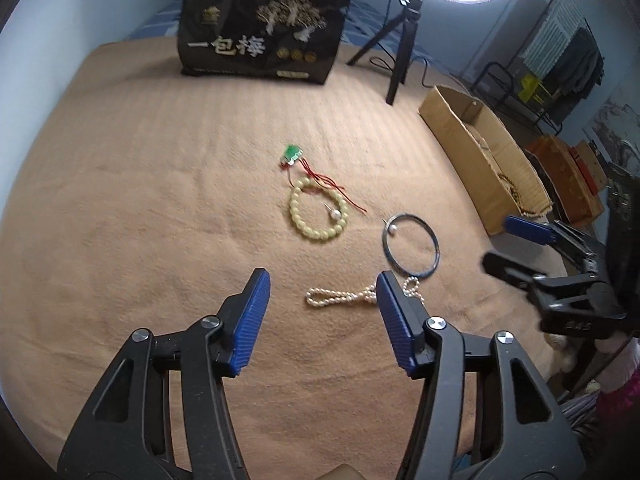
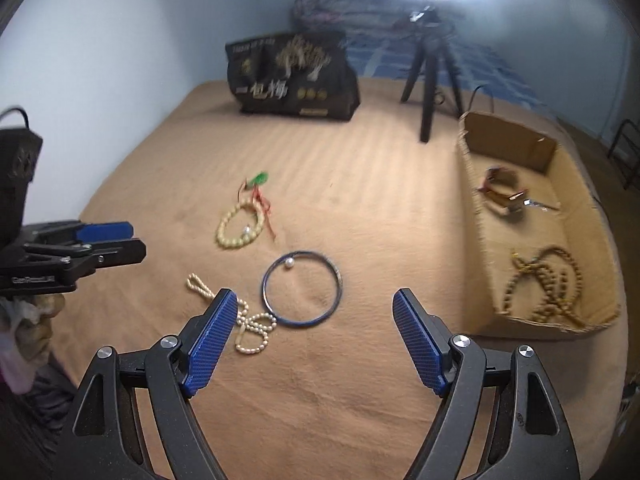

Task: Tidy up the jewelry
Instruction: 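Move both tools back toward the pearl strand and blue bangle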

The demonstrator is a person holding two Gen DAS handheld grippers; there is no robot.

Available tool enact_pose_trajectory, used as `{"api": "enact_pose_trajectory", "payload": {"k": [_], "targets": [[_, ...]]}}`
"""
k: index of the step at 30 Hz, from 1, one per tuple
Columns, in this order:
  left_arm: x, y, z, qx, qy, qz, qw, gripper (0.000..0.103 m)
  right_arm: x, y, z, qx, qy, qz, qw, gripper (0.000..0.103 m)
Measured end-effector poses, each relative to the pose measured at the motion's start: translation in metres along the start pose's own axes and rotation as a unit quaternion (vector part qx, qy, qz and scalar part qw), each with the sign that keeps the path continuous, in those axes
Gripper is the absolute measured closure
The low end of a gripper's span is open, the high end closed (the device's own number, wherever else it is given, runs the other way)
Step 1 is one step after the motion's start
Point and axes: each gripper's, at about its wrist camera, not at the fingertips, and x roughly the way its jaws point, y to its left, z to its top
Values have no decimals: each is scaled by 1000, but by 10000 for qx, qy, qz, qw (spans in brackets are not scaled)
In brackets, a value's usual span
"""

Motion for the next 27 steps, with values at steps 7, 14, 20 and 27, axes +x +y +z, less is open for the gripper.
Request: {"api": "enact_pose_trajectory", "payload": {"k": [7, 14, 20, 27], "targets": [[20, 2, -3, -65, 298, -97, 9995, 48, 29, -2, -2, 75, 348, 25, 9994, 23], [30, 8, 6, -193, 323, -59, 9993, 50, 42, 2, 2, 10, 369, -64, 9993, 23], [45, 11, -3, -173, 566, -40, 9982, 53, 56, 13, 2, -234, 499, -55, 9985, 23], [49, 8, -3, -140, 565, -104, 9983, 58, 72, 13, 8, -210, 617, -46, 9979, 23]]}}
